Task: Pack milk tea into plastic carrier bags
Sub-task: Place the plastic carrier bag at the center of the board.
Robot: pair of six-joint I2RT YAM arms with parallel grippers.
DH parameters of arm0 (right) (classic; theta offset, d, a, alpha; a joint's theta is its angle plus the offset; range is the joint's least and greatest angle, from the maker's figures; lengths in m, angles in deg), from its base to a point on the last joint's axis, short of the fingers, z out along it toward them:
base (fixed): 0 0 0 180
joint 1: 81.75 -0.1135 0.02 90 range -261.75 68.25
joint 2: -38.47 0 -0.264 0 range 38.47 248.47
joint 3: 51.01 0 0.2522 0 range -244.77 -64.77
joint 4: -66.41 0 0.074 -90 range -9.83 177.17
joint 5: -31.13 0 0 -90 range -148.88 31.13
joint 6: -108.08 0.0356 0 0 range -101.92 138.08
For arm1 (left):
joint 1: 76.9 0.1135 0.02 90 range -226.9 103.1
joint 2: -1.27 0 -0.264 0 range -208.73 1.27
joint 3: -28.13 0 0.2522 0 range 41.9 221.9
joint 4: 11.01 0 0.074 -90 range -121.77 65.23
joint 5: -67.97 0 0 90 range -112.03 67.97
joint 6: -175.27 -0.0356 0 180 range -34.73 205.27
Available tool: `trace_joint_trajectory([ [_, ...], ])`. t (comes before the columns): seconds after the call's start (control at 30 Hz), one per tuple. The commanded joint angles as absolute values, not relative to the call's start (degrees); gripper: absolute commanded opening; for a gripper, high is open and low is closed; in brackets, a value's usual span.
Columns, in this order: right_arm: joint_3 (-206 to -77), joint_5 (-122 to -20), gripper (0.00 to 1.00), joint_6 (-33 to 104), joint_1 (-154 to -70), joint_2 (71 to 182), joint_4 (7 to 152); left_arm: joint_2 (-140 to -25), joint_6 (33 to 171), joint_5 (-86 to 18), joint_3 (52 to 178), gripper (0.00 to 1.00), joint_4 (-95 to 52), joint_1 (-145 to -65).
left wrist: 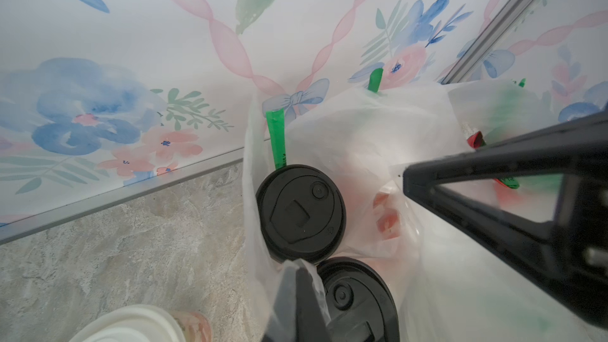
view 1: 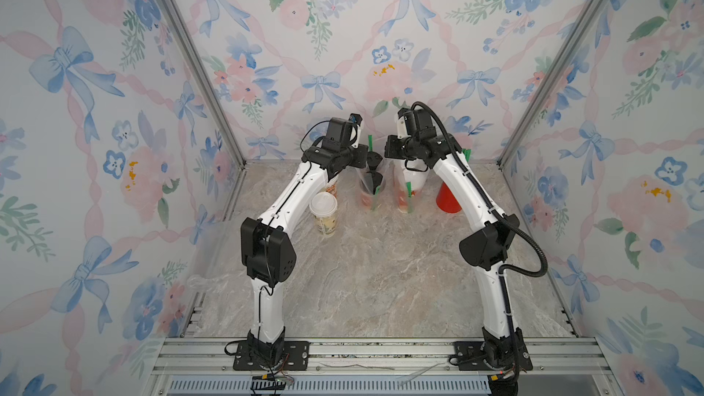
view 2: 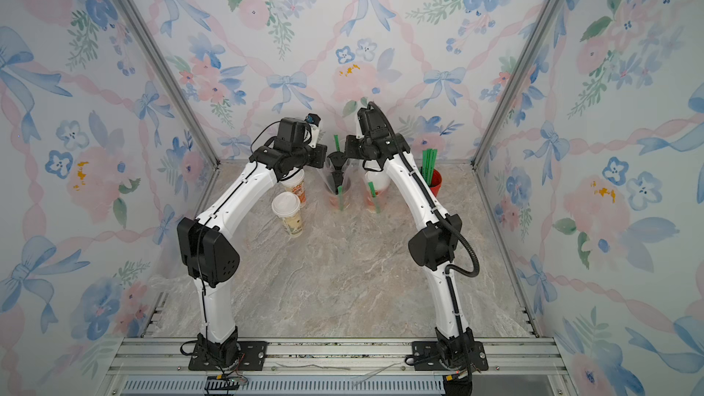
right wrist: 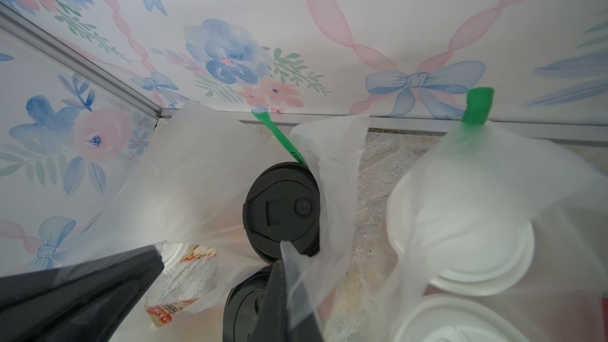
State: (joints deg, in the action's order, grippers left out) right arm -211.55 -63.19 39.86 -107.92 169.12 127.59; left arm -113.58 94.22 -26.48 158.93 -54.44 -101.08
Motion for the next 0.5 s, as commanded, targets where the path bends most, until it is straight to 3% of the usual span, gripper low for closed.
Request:
trace_joint_trajectory([
  [0.0,-213.7,-63.1,0.0,38.9,-107.4,169.9,128.0,-114.4,93.9,-28.0,160.6,0.06,-52.8,-100.6],
  [0.1,-213.6,-62.6,0.15,38.5,-107.4,169.5,128.3,-113.9,93.9,-27.8,160.5,0.19,-52.9,-100.6],
  [0.23,-213.8,-62.0,0.26,38.5,-107.5,168.1,128.4,-112.3,93.5,-27.5,160.6,0.31,-53.0,-100.7],
  [0.47,-213.6,-61.1,0.39,38.0,-107.5,164.0,131.0,-106.3,92.3,-25.3,158.1,0.38,-53.8,-100.7],
])
